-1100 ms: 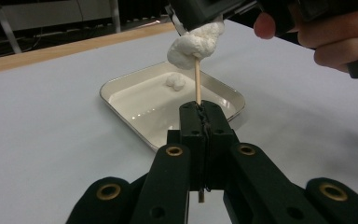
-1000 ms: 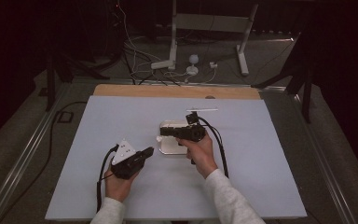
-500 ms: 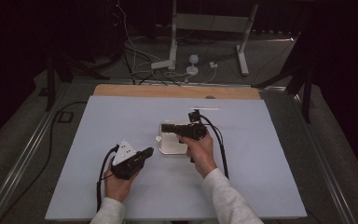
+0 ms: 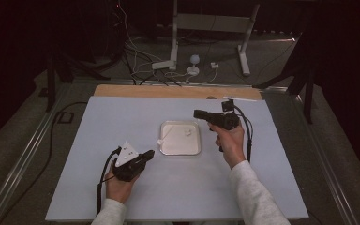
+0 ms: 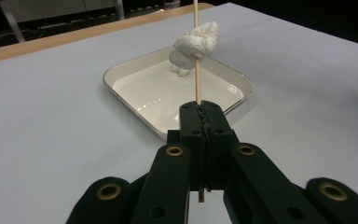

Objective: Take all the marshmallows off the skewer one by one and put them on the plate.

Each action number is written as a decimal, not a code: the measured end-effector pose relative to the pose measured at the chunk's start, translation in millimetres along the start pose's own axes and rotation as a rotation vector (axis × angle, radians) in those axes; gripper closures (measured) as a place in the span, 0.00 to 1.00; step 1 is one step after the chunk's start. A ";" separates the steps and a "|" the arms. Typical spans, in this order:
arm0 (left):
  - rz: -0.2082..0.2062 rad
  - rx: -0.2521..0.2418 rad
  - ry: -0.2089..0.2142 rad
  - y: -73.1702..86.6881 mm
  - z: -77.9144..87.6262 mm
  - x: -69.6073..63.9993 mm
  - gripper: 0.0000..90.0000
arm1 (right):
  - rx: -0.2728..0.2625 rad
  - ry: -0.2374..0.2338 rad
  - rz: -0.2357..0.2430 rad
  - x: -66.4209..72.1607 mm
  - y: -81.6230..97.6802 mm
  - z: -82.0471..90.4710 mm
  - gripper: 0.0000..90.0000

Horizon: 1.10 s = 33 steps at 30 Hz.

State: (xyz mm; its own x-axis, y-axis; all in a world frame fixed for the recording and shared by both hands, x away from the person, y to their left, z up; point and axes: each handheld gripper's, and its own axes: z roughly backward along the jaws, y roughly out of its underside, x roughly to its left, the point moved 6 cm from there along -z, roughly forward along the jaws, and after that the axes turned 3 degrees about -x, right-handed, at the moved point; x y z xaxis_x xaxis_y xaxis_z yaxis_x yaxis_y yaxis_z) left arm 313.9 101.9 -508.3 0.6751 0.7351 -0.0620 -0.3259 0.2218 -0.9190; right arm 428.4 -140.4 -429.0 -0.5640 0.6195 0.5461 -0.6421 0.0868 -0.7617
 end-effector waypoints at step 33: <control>0.049 -0.023 -0.012 -1.9 3.4 7.4 1.00 | 0.157 0.187 0.089 -19.7 42.3 -48.4 0.25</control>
State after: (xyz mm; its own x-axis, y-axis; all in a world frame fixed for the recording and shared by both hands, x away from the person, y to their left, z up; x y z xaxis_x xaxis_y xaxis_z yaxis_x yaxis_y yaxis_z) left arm 317.2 109.1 -505.7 0.6504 0.7527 -0.1024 -0.3426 0.1704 -0.9239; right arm 437.5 -111.1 -488.9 -0.5251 0.7542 0.3943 -0.6752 -0.0872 -0.7324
